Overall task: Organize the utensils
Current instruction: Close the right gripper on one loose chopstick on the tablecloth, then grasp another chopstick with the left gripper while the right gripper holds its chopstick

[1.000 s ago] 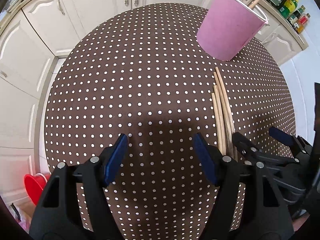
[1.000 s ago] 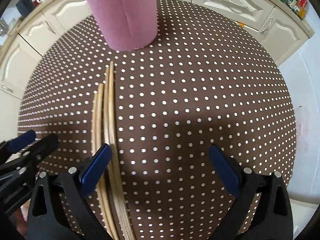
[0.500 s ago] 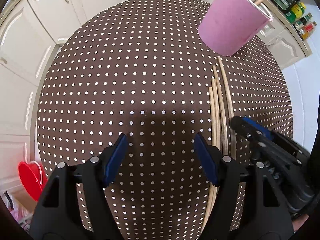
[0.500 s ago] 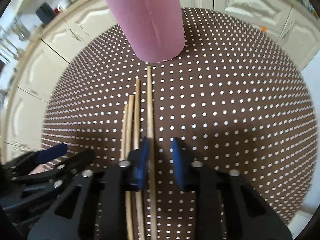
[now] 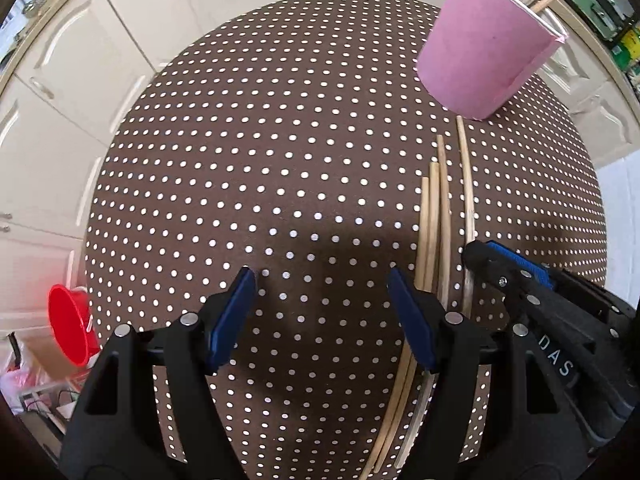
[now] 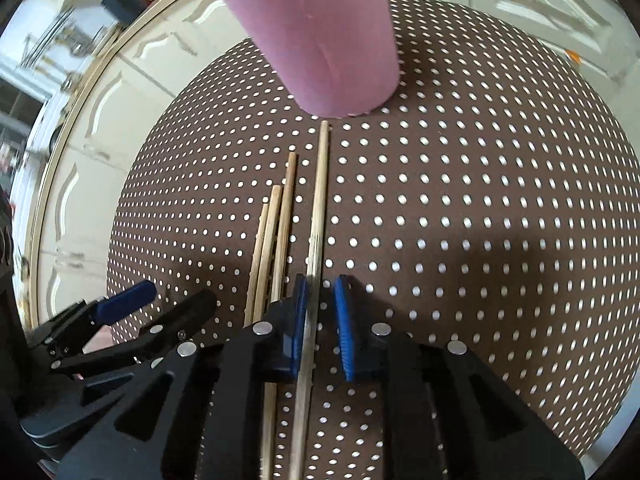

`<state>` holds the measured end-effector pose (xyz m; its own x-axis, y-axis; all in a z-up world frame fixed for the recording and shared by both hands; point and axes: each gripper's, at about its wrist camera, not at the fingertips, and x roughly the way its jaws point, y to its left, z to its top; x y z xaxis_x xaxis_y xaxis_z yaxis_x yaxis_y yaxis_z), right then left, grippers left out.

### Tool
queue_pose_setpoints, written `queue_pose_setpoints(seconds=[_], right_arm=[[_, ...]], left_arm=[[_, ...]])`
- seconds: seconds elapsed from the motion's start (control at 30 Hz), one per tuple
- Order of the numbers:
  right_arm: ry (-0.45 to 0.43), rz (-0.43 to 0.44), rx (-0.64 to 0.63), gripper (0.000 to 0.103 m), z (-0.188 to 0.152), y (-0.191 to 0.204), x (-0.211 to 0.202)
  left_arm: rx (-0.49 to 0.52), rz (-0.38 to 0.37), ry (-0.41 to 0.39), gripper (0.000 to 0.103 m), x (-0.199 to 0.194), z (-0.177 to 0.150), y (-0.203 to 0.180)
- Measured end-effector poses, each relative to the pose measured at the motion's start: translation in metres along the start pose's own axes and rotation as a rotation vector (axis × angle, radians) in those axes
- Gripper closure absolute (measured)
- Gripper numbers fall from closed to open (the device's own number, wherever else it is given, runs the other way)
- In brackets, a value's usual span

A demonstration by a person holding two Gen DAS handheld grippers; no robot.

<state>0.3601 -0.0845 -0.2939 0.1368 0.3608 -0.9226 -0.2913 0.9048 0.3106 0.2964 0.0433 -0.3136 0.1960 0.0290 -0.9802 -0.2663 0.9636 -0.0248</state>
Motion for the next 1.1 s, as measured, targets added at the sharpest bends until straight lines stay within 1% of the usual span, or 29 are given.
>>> queue_pose_setpoints(seconds=[0.13, 0.2, 0.27, 0.33, 0.37, 0.47, 0.53, 0.6, 0.7, 0.77, 0.9, 1.03, 1.1], right_arm=[[0.039, -0.023, -0.046, 0.089, 0.009, 0.017, 0.008], [0.049, -0.033, -0.069, 0.09, 0.014, 0.024, 0.014], [0.044, -0.045, -0.087, 0.092, 0.015, 0.028, 0.017], [0.036, -0.039, -0.102, 0.094, 0.013, 0.03, 0.019], [0.034, -0.024, -0.094, 0.095, 0.012, 0.026, 0.019], [0.045, 0.115, 0.043, 0.098, 0.009, -0.002, 0.018], [0.059, 0.172, 0.091, 0.098, 0.008, -0.014, 0.019], [0.062, 0.175, 0.109, 0.098, 0.004, -0.018, 0.017], [0.07, 0.168, 0.117, 0.098, 0.0, -0.023, 0.014], [0.076, 0.173, 0.124, 0.098, -0.004, -0.026, 0.013], [0.076, 0.172, 0.134, 0.098, -0.006, -0.028, 0.01], [0.072, 0.152, 0.158, 0.098, -0.016, -0.04, -0.004], [0.065, 0.143, 0.177, 0.098, -0.02, -0.044, -0.007]], left_arm=[[-0.022, 0.018, -0.004, 0.035, -0.006, -0.008, -0.002], [-0.029, 0.016, 0.005, 0.035, -0.006, -0.012, -0.001], [-0.032, 0.017, 0.017, 0.035, -0.01, -0.009, 0.003], [-0.025, 0.021, 0.008, 0.035, -0.013, -0.011, 0.0], [-0.02, 0.013, 0.004, 0.035, -0.014, -0.012, 0.0], [-0.013, 0.005, 0.012, 0.035, -0.015, -0.011, -0.005], [-0.006, 0.0, 0.02, 0.035, -0.015, -0.012, -0.011], [0.005, -0.011, 0.026, 0.035, -0.014, -0.013, -0.017], [0.015, -0.008, 0.036, 0.035, -0.01, -0.013, -0.024], [0.025, 0.023, 0.054, 0.034, -0.005, -0.013, -0.03], [0.032, 0.007, 0.048, 0.03, -0.002, -0.011, -0.04], [0.064, 0.061, 0.07, 0.028, 0.006, -0.006, -0.052], [0.053, 0.062, 0.061, 0.027, 0.005, -0.002, -0.059]])
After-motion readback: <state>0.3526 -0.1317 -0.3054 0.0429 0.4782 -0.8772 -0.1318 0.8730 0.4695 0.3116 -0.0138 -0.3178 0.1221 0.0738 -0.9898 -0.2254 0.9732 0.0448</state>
